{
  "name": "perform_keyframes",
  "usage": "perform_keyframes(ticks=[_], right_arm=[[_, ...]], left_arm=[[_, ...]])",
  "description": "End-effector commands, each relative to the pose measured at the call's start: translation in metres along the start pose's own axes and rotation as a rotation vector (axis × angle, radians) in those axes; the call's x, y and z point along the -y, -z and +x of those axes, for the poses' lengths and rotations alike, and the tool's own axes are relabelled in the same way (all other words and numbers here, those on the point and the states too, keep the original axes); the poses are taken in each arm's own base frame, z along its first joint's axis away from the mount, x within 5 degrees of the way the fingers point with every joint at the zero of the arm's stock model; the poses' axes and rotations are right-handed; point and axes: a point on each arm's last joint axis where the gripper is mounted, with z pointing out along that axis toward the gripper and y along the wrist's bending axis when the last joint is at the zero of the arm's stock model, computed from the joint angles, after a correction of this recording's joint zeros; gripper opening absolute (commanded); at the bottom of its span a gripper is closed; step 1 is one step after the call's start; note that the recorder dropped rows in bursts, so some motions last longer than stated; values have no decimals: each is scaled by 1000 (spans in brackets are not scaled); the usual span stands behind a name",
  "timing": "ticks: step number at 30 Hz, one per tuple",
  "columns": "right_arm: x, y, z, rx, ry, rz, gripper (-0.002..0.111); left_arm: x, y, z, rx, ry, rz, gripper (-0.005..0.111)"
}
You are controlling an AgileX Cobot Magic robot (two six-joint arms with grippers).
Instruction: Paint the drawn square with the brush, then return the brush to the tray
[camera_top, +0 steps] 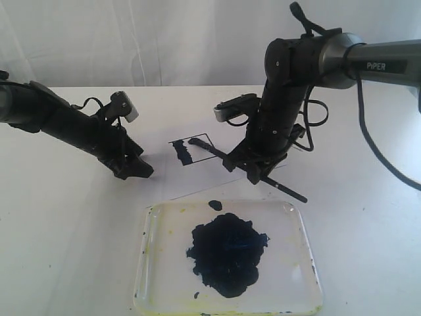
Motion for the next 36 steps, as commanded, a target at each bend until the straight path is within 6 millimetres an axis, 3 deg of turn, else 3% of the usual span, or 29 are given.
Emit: perform_keyframes(ticks=[1, 13, 31, 36], right_arm=[[0, 2, -1, 13, -41, 3, 0], [-1, 2, -5, 55, -105, -19, 0], [-17, 1, -10, 81, -65, -58, 0], [-17, -9, -10, 65, -72, -70, 0]], left_arm=[[5, -9, 14, -60, 7, 48, 72], [5, -9, 14, -60, 7, 48, 72], [5, -9, 14, -60, 7, 48, 72], [5, -9, 14, -60, 7, 48, 72]])
